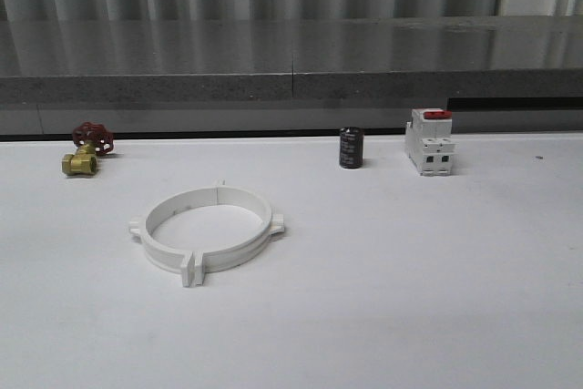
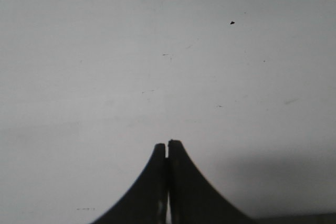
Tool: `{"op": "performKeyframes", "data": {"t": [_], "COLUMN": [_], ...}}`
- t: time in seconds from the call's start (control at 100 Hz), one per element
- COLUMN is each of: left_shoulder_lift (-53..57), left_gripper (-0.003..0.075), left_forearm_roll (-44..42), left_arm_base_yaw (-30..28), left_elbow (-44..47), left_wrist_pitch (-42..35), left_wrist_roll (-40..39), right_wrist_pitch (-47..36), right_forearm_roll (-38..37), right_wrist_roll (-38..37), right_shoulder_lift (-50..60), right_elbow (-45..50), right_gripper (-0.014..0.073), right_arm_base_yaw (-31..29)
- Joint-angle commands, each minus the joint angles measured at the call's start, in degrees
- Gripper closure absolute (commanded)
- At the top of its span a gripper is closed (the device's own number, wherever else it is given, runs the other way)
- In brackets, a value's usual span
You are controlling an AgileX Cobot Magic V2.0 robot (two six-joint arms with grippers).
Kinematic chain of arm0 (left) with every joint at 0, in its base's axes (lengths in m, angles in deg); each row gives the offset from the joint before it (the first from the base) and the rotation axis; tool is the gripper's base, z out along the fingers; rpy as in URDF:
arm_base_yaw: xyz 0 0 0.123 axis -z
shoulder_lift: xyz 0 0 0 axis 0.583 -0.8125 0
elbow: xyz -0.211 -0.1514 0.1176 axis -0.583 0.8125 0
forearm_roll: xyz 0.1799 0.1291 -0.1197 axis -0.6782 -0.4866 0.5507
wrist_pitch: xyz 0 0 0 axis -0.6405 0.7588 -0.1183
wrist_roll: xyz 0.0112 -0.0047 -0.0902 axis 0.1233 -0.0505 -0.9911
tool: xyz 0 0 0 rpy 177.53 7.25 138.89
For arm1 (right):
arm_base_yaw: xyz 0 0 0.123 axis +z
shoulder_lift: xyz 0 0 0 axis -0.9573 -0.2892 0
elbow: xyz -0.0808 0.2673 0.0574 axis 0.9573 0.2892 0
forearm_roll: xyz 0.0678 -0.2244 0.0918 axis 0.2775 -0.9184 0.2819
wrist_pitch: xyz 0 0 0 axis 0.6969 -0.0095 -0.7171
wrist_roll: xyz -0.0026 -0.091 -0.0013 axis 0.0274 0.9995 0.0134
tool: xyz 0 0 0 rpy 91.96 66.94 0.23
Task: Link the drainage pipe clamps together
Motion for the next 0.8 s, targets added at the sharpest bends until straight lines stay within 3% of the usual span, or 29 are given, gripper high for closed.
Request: {"op": "performKeyframes", "data": {"t": [0.0,0.3,0.44,0.62,0.79], "left_shoulder_lift": [-0.4,-0.4,-0.4,-0.4,-0.4], "left_gripper": [0.0741,0.0741,0.0741,0.0741,0.0741], "left_forearm_roll": [0.2,0.2,0.2,0.2,0.2], "left_arm_base_yaw": [0.0,0.0,0.0,0.0,0.0], "left_elbow": [-1.4,-1.4,-1.4,-1.4,-1.4], "left_wrist_pitch": [-4.2,-4.2,-4.2,-4.2,-4.2], "left_wrist_roll": [0.0,0.0,0.0,0.0,0.0], "right_wrist_pitch": [-3.4,-6.4,-19.3,-36.6,-43.5], "right_forearm_roll": [-0.9,-2.5,-1.1,8.7,11.3], "right_wrist_roll": [0.5,0.7,5.1,14.0,17.7], "right_shoulder_lift": [0.5,1.7,7.5,16.1,25.6], "right_elbow": [-1.5,-0.5,5.4,17.3,26.8], "right_gripper": [0.0661,0.0661,0.0661,0.0661,0.0661], "right_arm_base_yaw": [-0.4,-0.4,-1.8,-8.9,-12.9]}}
